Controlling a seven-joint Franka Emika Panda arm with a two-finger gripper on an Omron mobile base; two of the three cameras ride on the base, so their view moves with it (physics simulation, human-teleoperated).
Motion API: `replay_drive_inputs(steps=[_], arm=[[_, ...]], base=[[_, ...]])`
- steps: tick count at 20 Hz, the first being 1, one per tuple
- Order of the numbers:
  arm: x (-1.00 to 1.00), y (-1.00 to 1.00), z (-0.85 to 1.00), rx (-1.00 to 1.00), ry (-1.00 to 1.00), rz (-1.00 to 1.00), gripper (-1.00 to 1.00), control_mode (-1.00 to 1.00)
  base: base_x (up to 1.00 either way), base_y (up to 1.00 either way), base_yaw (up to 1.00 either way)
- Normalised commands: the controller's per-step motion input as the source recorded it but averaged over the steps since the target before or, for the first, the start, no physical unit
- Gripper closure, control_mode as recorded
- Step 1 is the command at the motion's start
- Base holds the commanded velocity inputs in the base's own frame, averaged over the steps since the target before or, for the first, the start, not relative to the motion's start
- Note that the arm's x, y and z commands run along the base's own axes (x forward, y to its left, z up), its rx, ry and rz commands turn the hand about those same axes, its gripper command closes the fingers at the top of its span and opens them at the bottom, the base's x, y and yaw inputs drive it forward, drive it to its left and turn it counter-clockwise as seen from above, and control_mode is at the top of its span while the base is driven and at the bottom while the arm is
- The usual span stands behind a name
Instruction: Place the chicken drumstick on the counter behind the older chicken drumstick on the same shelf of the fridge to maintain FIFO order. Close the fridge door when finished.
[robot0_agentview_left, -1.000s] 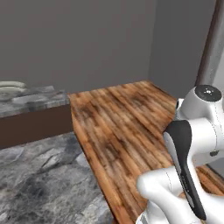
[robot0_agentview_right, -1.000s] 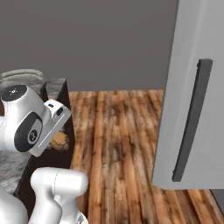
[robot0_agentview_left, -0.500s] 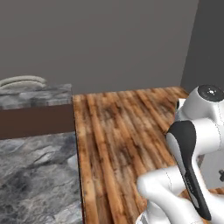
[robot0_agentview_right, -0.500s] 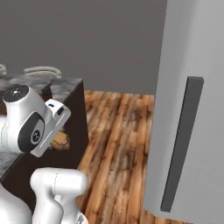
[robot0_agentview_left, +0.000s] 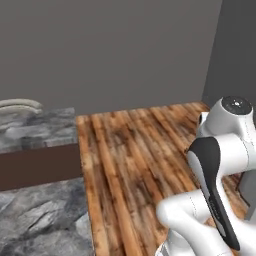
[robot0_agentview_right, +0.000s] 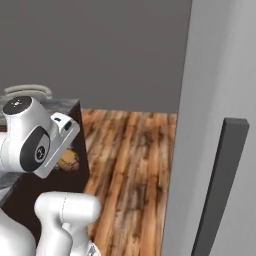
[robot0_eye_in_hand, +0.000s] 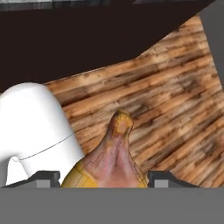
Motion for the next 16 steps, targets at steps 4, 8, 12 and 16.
replay_drive_inputs(steps=[4, 8, 12, 16], arm=[[0.0, 0.0, 0.0, 0.0, 0.0, 0.0, 1.0, 1.0], [0.0, 0.0, 0.0, 0.0, 0.0, 0.0, 1.0, 1.0], [0.0, 0.0, 0.0, 0.0, 0.0, 0.0, 1.0, 1.0], [0.0, 0.0, 0.0, 0.0, 0.0, 0.0, 1.0, 1.0]], base=[[0.49, 0.38, -0.42], [0.57, 0.64, -0.51], [0.59, 0.84, -0.59], [0.53, 0.51, -0.66]])
